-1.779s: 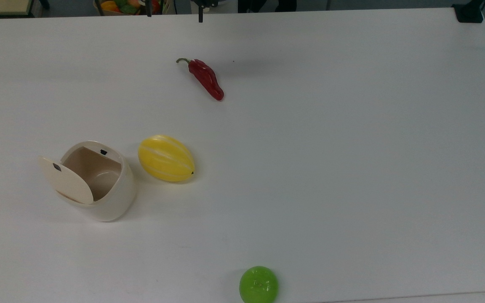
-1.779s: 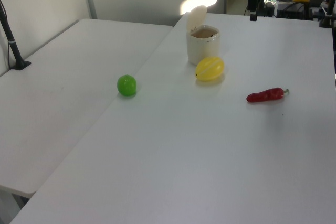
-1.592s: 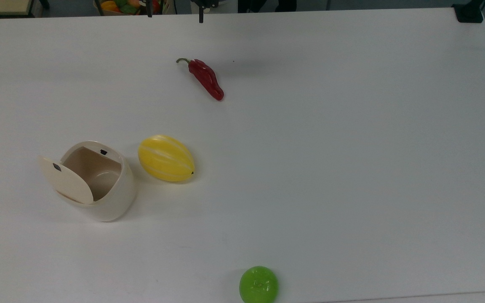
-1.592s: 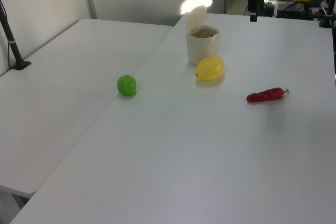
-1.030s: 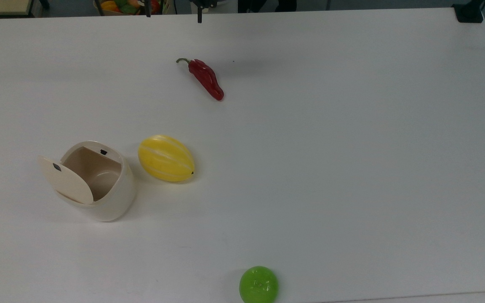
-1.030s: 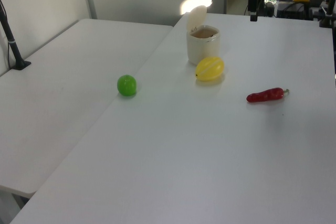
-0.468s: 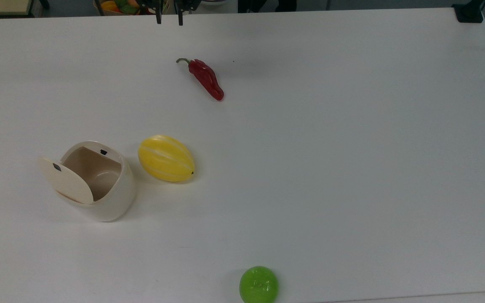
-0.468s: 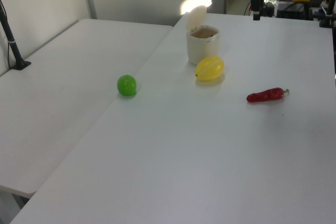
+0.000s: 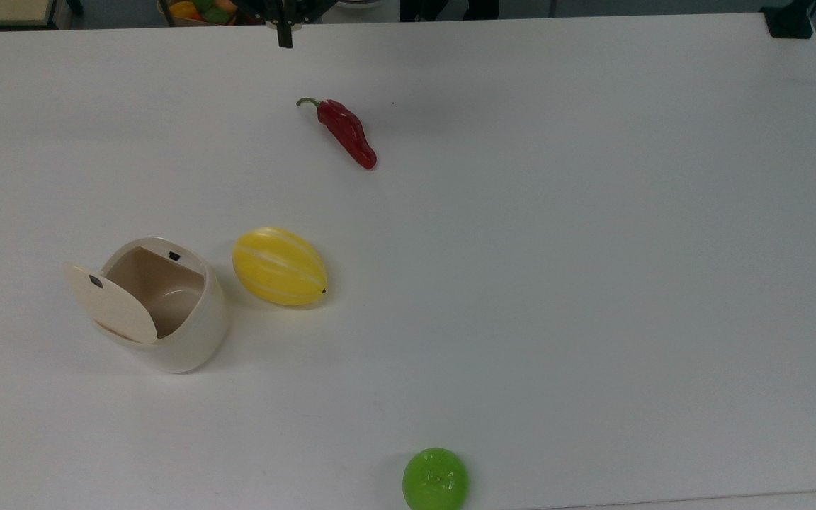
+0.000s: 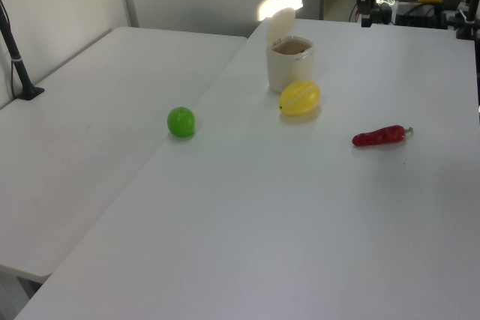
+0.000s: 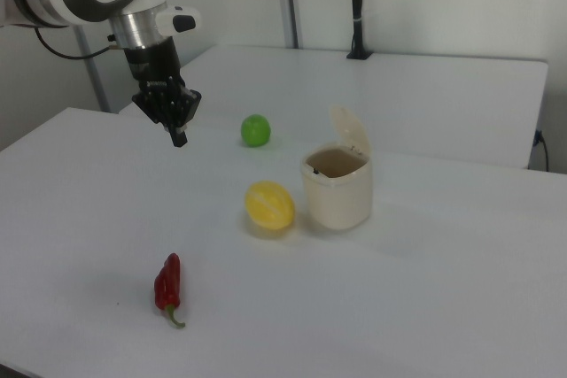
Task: Close garbage bin
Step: 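Move the gripper down to the open lid of the cream bin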
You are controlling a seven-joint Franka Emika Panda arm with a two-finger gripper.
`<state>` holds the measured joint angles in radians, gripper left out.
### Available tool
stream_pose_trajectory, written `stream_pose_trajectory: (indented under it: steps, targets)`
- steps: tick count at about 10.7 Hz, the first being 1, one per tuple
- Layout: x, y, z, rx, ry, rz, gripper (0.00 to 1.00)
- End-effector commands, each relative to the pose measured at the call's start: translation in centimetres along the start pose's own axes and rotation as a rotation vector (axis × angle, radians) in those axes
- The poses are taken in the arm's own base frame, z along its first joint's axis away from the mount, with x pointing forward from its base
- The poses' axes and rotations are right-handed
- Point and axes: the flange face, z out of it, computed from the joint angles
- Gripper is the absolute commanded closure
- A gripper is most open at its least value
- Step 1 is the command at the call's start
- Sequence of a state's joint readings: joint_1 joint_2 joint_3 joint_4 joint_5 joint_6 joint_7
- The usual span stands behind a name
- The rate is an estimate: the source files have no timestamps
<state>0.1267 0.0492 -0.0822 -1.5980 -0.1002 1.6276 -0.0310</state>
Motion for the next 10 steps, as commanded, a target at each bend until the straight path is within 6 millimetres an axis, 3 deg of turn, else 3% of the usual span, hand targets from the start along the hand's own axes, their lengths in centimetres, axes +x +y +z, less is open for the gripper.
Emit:
stream_pose_trajectory:
  steps: [1,5,10]
  targets:
    - [2.0,1.3,0.7,-0.006,0.069,0.080,1.00]
    - [6.3,4.7,1.3,-0.014,0.279,0.243,1.00]
    - [10.3,11.8,3.8,-0.026,0.549,0.405,1.00]
